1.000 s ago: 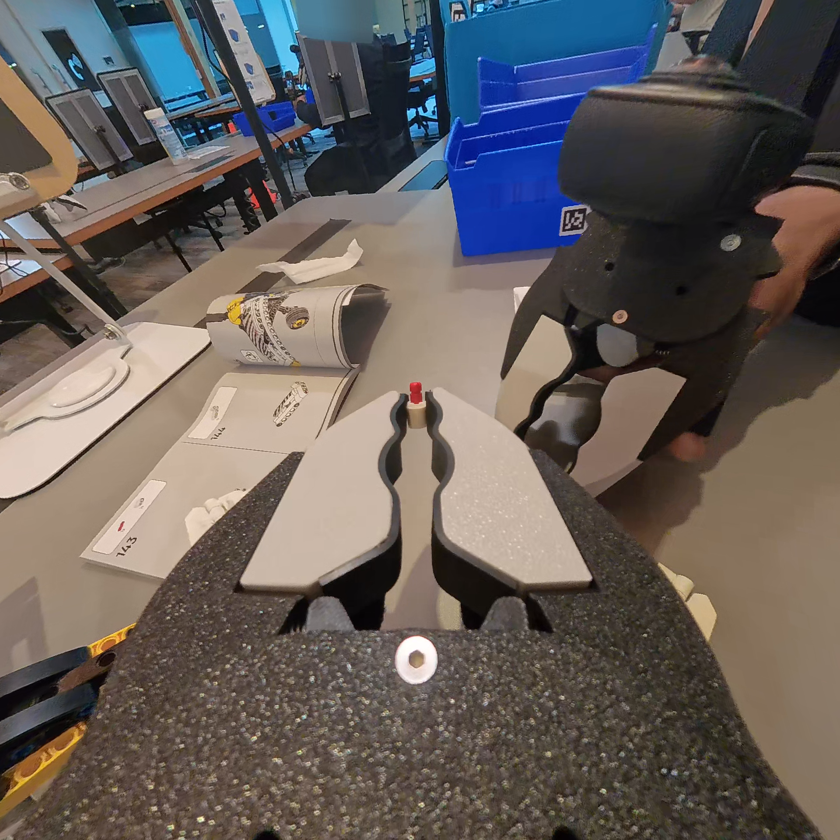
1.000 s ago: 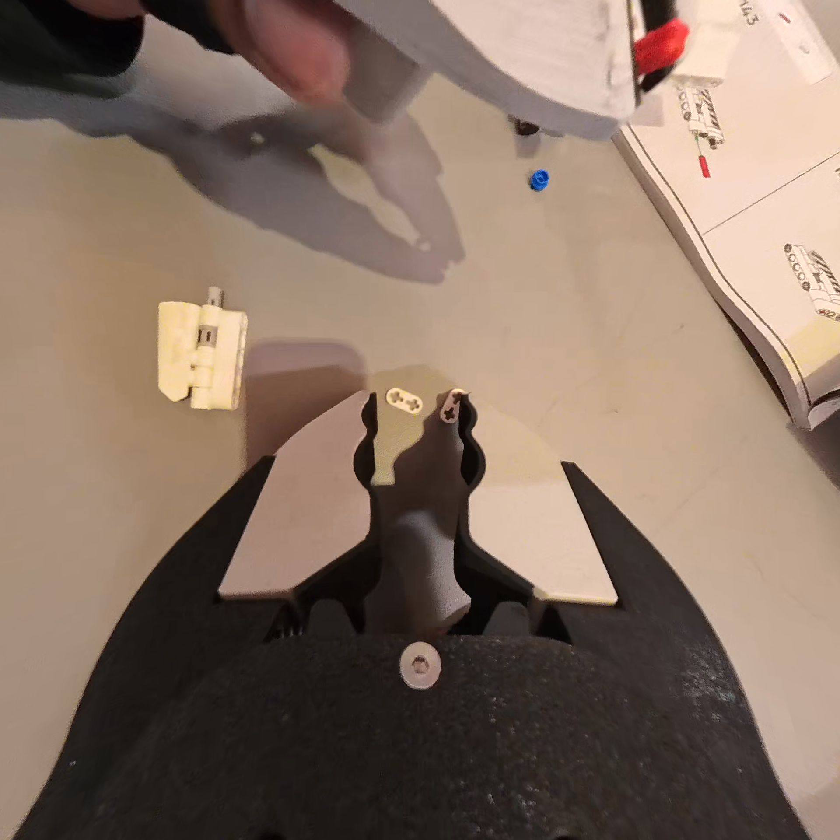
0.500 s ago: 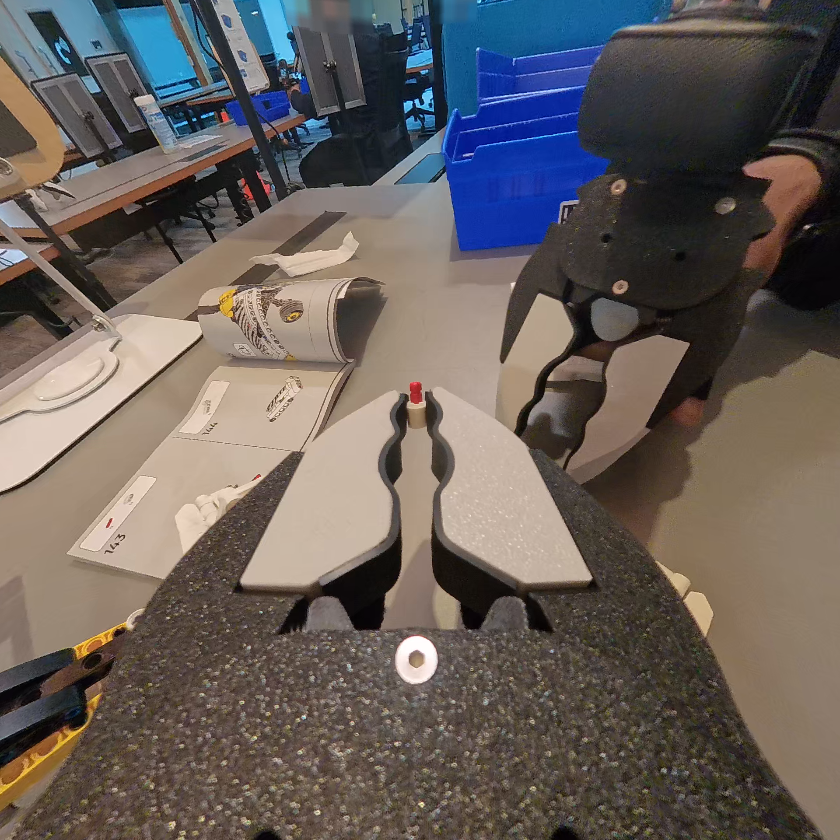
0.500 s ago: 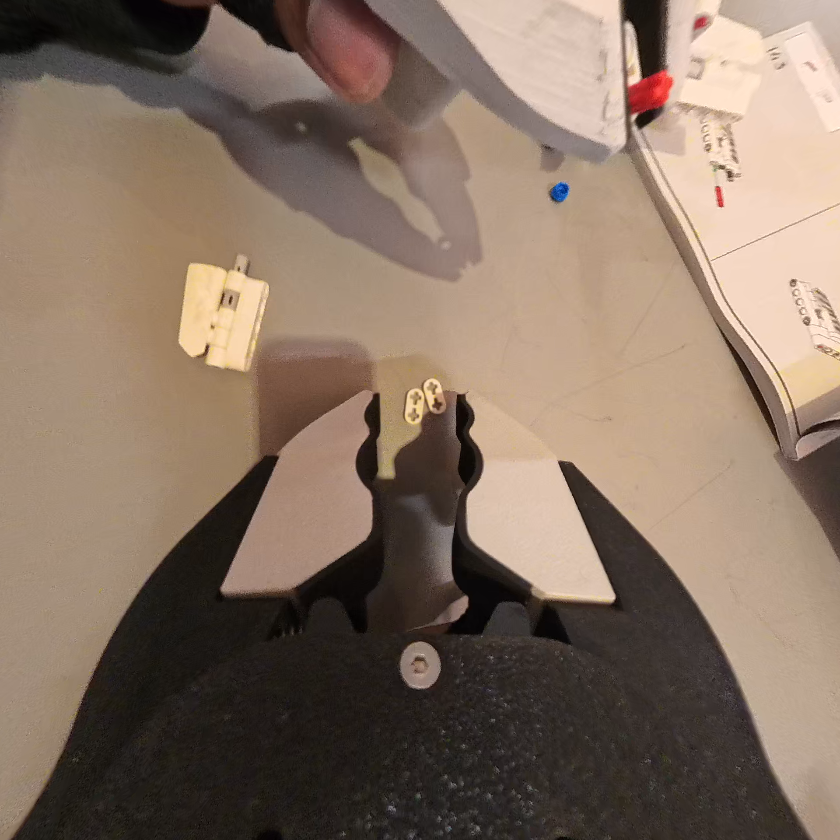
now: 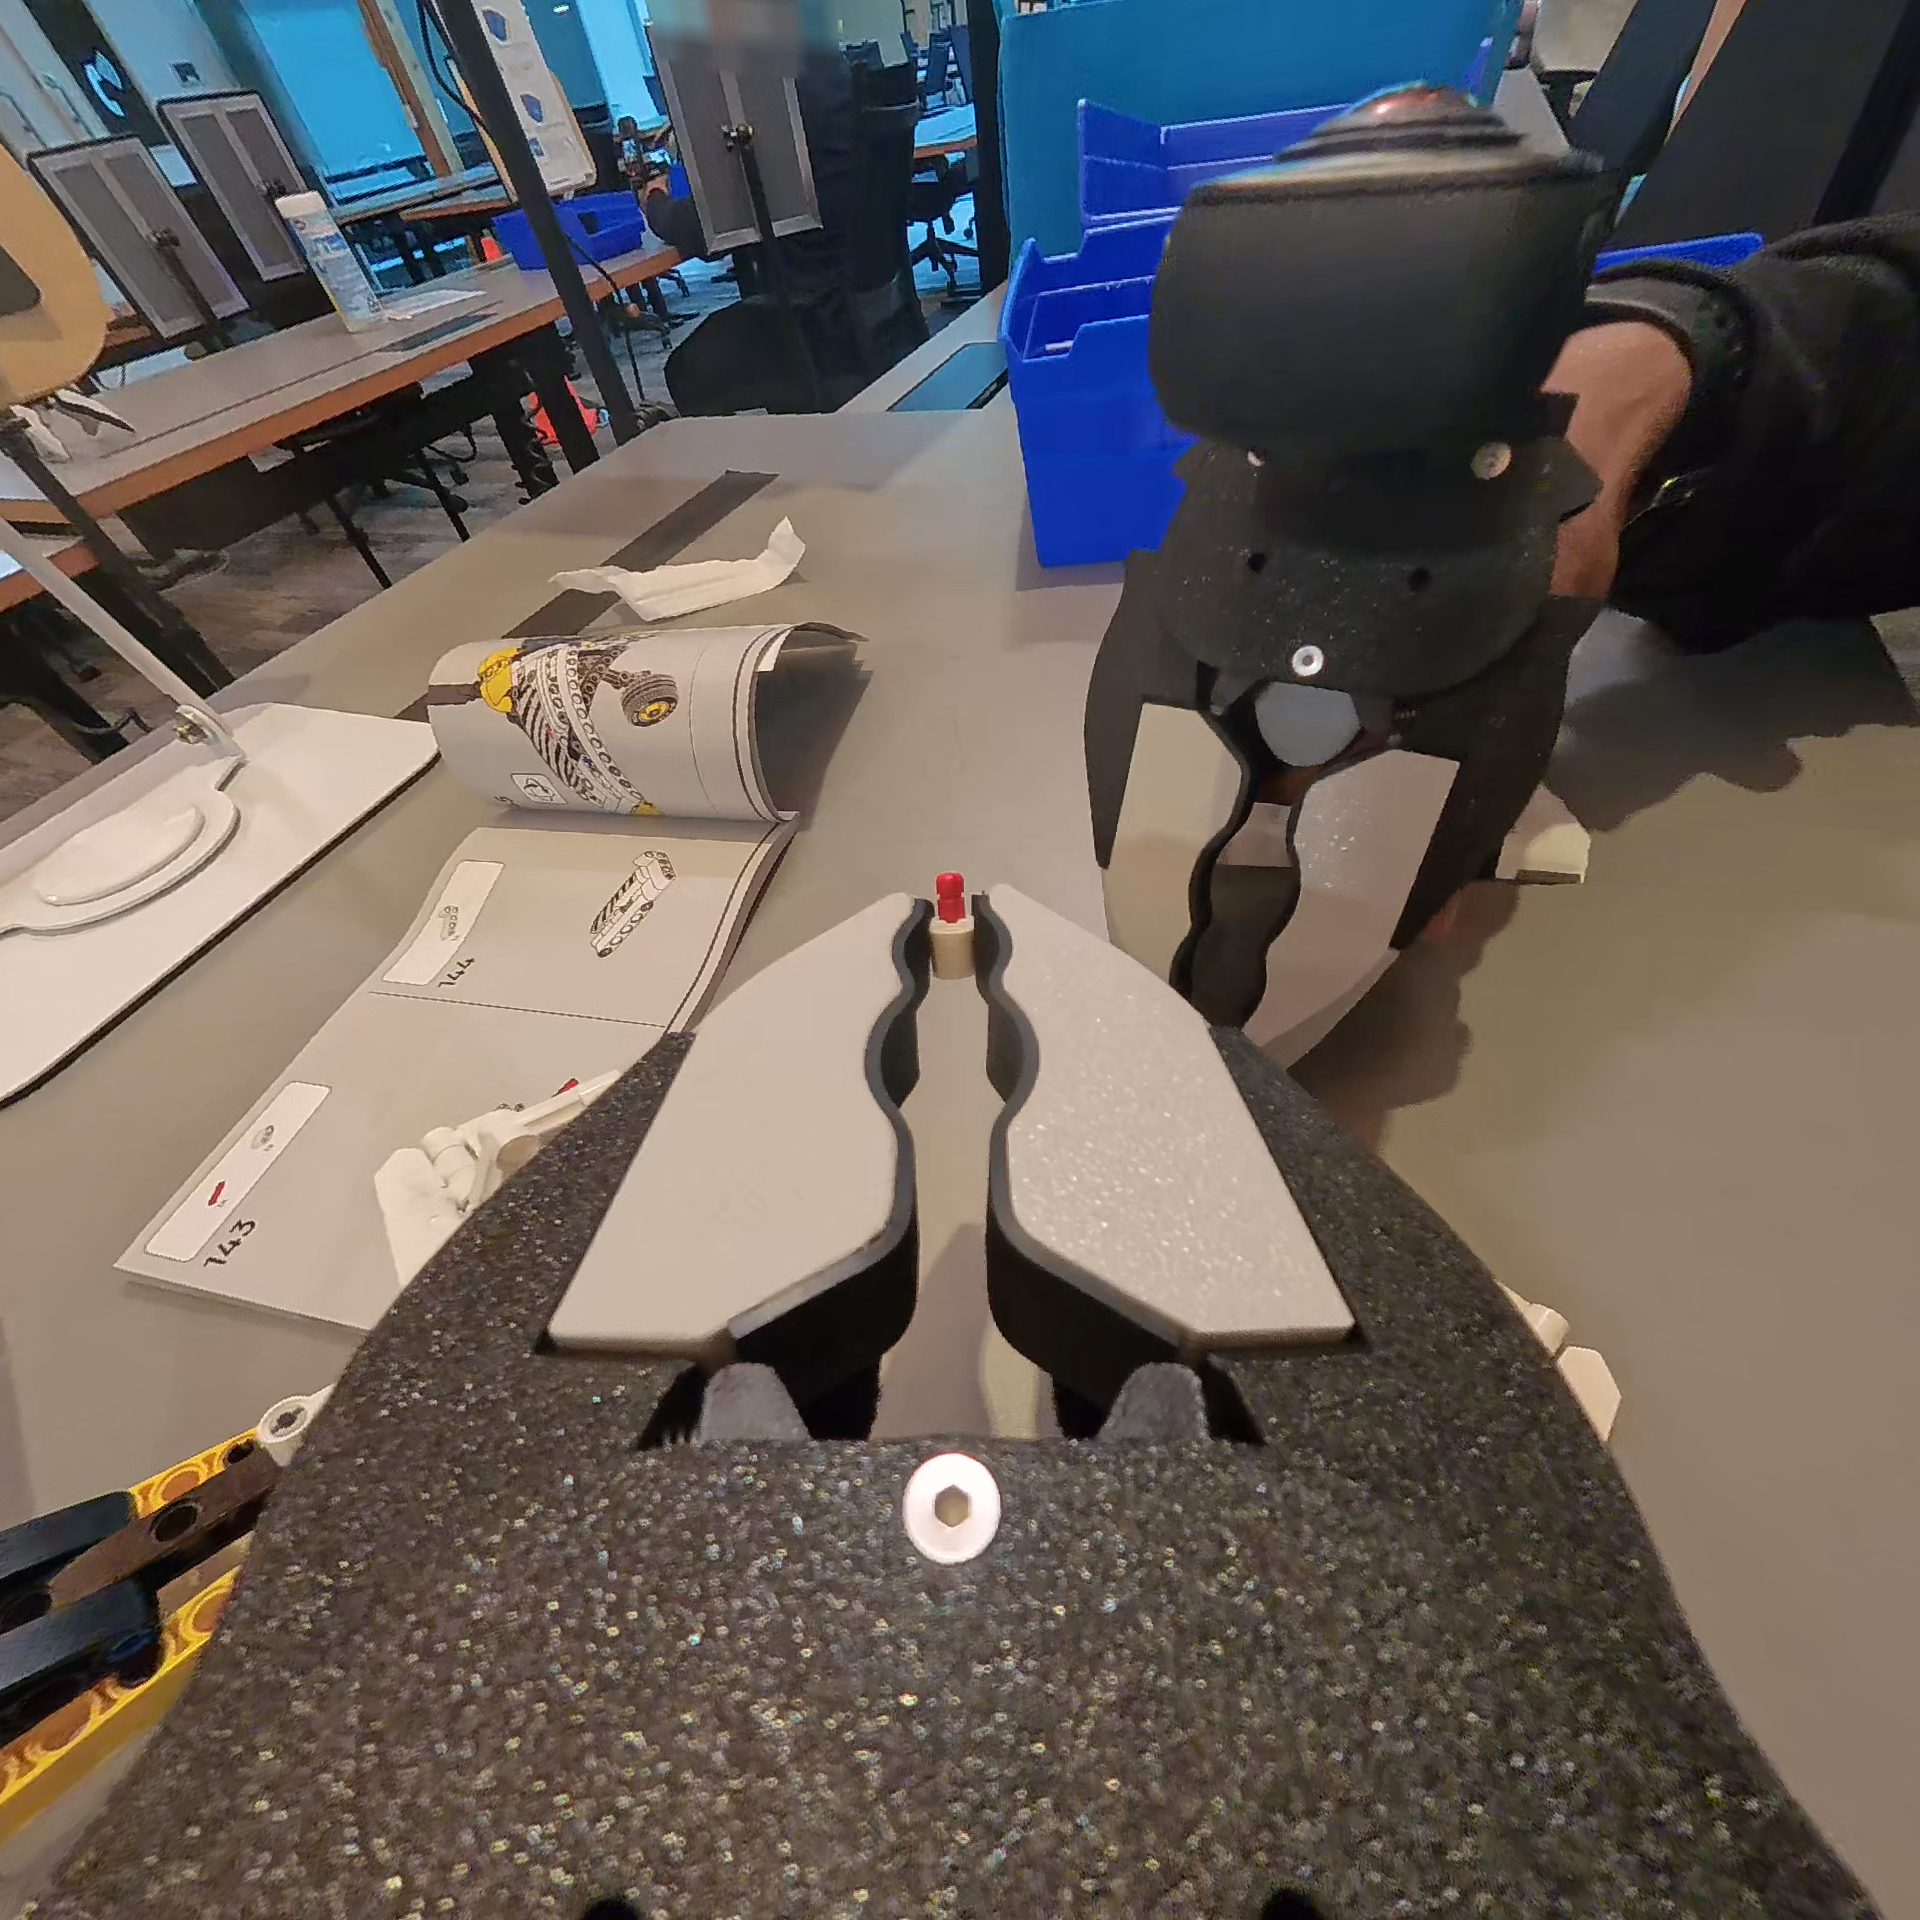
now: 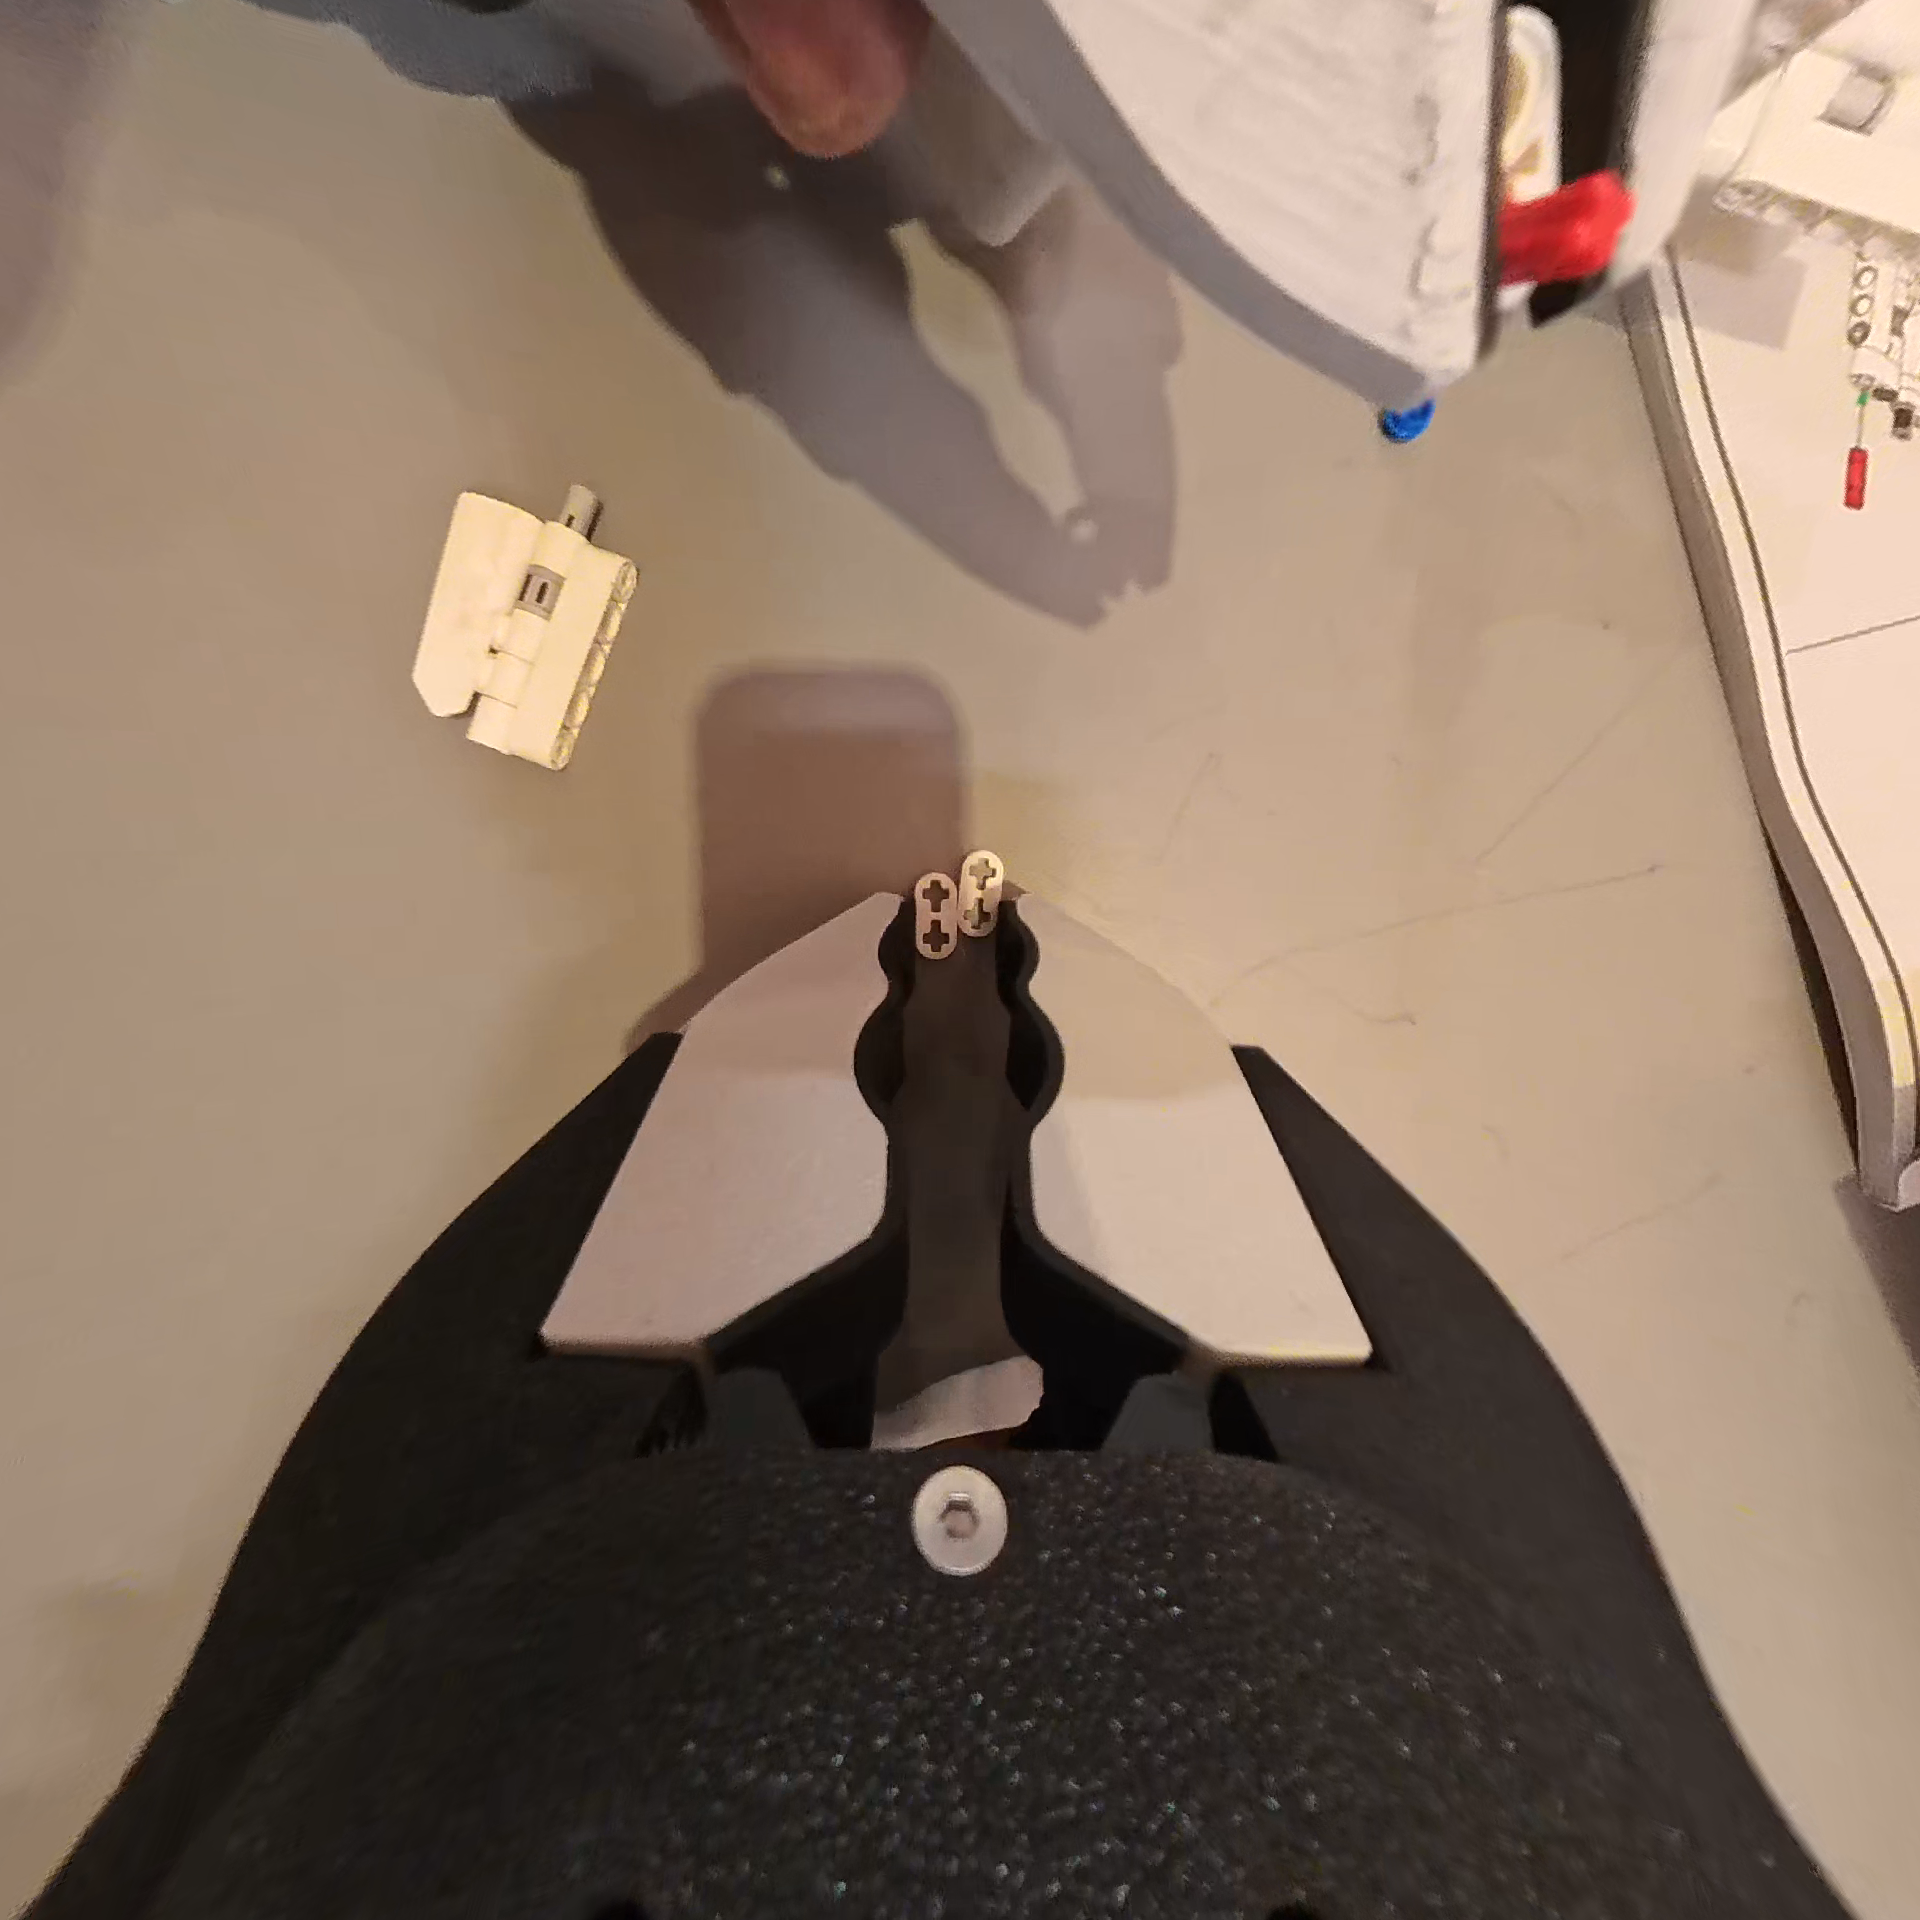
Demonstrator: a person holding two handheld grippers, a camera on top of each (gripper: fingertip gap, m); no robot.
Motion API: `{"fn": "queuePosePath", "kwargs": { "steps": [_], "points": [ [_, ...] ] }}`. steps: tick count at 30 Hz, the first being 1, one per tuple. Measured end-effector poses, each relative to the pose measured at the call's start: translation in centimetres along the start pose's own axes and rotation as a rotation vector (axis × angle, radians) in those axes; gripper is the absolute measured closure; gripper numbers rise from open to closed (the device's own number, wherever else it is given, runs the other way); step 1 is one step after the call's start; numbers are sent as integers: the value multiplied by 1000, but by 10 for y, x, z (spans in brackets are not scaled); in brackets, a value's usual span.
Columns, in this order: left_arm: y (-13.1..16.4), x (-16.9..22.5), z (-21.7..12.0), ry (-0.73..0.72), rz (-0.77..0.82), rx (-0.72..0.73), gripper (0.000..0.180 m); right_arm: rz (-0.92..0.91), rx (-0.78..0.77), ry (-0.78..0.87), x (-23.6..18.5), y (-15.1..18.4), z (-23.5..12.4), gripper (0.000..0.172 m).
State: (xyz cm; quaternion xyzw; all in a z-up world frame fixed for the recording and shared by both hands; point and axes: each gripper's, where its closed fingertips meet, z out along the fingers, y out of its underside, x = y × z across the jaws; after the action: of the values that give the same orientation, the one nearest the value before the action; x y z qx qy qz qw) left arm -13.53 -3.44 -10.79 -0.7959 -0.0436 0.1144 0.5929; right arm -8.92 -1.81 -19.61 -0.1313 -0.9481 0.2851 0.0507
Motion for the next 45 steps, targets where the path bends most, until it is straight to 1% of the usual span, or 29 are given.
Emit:
{"fn": "queuePosePath", "kwargs": {
  "steps": [4,7,9,11,14,15,16,18,20,23,25,27,29,31,32,34,37,39,41,42,45],
  "points": [
    [1,1,1,5,-2,-6,172,47,44,29,4,1,-10,157],
    [2,1,2,7,-3,-8,172,80,76,107,14,4,-37,157],
    [1,2,1,9,-3,-7,172,119,95,214,30,13,-76,157],
    [0,3,1,9,2,-5,172,189,100,369,54,34,-132,157],
    [-5,7,0,17,11,7,172,338,63,633,90,94,-228,157],
    [-8,9,0,21,14,13,172,405,41,689,96,120,-253,157],
    [-10,11,-1,24,18,18,172,469,12,716,100,146,-269,157],
    [-13,14,-1,30,28,23,172,566,-27,718,103,188,-280,157],
    [-14,17,-1,30,41,25,172,637,-55,685,103,218,-274,157],
    [-11,16,0,26,46,13,172,692,-81,656,103,243,-263,156],
    [-8,16,1,26,43,4,172,696,-75,668,103,245,-263,153],
    [-6,15,1,27,43,-2,172,669,-64,689,100,236,-268,151],
    [-5,14,0,26,43,-7,172,619,-64,727,95,218,-274,147],
    [-5,13,-2,18,52,-11,172,539,-31,728,83,184,-271,147],
    [-4,12,-4,8,56,-14,172,490,-8,705,74,162,-263,147],
    [-4,8,-7,-7,57,-12,172,389,35,613,50,116,-228,147],
    [-6,4,-9,-20,46,-5,172,257,95,388,-1,52,-142,145],
    [-6,3,-9,-28,54,-6,172,200,125,237,-38,17,-82,143],
    [-6,3,-9,-34,60,-6,172,180,137,136,-66,-8,-35,135],
    [-6,3,-9,-36,61,-5,172,177,139,115,-74,-18,-18,131],
    [-6,2,-9,-40,59,-5,172,175,153,106,-84,-39,10,123]
  ]
}}
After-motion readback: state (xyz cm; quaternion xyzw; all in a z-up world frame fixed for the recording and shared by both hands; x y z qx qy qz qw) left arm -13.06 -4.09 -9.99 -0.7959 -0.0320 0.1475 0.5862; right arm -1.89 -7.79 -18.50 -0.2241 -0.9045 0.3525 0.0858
